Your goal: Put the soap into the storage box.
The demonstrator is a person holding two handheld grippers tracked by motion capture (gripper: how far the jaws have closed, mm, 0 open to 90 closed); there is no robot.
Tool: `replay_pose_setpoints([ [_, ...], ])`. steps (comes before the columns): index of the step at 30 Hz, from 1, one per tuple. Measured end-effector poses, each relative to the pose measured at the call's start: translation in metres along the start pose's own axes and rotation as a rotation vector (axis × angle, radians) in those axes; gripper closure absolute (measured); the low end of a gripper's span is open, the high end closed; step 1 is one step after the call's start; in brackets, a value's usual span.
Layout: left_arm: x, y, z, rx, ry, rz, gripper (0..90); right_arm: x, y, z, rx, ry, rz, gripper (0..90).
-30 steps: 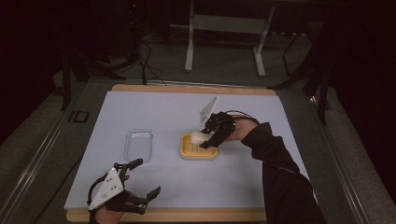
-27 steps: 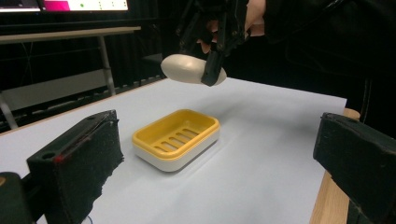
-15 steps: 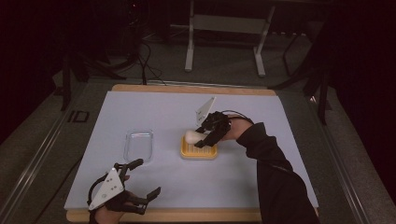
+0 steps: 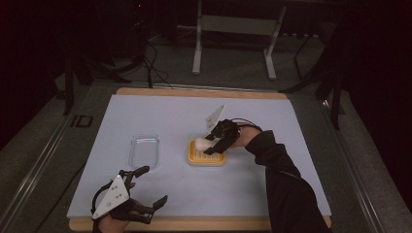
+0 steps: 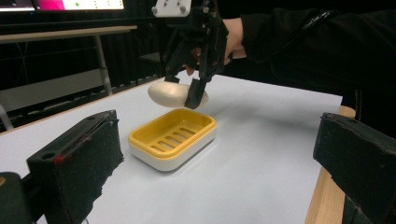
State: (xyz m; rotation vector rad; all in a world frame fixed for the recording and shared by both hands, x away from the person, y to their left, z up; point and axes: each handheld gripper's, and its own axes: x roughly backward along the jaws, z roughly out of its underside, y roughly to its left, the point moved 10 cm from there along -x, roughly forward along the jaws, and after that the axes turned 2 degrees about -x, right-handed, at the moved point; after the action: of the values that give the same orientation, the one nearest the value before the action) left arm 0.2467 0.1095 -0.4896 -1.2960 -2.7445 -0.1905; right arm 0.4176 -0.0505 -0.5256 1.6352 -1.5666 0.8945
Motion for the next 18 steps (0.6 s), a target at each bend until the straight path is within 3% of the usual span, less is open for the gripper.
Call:
replay_pose_setpoints([
  [6, 0.000, -0.001, 0.000, -0.003, 0.002, 0.003, 1.2, -0.009, -0.007, 0.011, -0.024, 0.016, 0.011, 50.0],
  [18, 0.000, -0.001, 0.001, -0.006, 0.005, 0.006, 1.2, -0.026, -0.014, 0.021, -0.021, 0.016, 0.022, 50.0],
])
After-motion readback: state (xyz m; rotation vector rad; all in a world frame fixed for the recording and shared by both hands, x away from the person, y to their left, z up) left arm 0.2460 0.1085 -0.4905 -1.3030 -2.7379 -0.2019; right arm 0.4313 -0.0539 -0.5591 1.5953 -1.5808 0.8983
